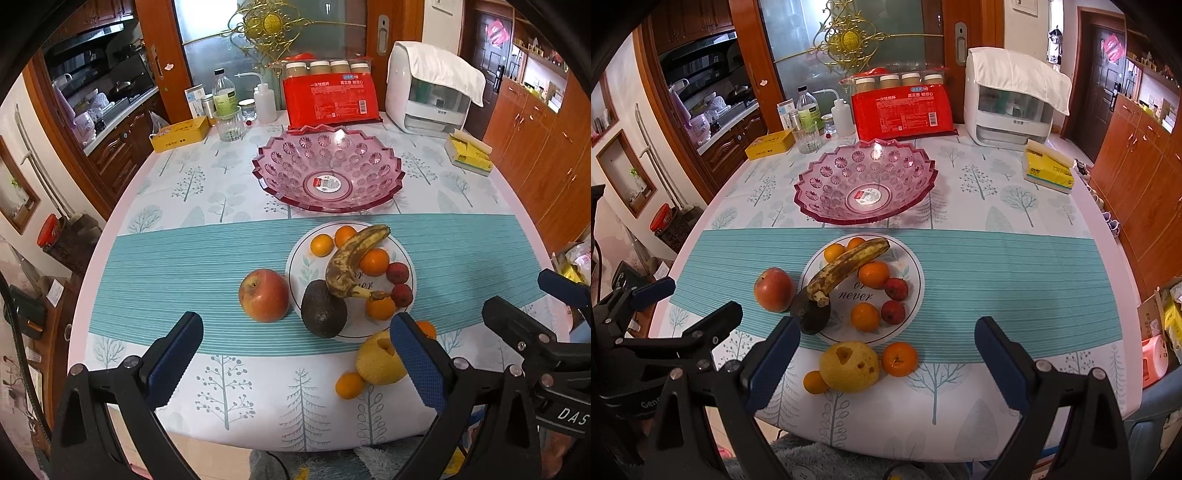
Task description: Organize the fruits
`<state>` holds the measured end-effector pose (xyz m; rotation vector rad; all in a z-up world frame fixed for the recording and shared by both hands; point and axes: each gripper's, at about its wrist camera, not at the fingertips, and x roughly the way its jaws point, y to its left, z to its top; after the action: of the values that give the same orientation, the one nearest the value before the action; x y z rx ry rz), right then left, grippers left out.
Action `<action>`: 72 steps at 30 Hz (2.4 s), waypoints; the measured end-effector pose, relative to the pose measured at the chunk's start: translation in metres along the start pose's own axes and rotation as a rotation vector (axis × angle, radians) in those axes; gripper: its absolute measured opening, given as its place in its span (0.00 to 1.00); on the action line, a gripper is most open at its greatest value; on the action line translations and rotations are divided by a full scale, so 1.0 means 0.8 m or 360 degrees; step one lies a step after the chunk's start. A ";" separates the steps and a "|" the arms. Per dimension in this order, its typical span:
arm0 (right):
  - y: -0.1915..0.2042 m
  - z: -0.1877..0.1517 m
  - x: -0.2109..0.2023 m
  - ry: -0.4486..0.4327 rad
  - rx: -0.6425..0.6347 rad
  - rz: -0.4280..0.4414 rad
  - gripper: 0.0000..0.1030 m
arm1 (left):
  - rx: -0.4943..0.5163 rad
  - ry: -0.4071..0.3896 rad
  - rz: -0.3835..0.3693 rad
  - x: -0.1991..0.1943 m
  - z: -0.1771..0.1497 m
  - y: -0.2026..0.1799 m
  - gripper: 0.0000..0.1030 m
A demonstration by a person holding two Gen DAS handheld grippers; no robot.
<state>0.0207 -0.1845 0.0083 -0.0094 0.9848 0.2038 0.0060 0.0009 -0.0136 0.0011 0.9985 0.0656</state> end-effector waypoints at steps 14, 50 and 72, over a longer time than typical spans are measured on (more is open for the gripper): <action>0.003 0.005 -0.008 -0.0037 -0.0022 0.0092 0.93 | -0.0031 -0.0001 -0.0021 -0.009 0.007 0.001 0.98; 0.029 0.058 0.209 0.0634 0.0637 0.0224 0.61 | 0.0241 0.0530 -0.0426 0.222 0.053 0.117 0.98; 0.035 0.048 0.298 0.0853 0.0785 0.0367 0.37 | 0.0066 0.0734 -0.0607 0.306 0.020 0.081 0.71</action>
<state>0.1752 -0.1136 -0.1657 0.5260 1.5518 0.1675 0.1481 0.0793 -0.2089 -0.1730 1.4444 -0.3177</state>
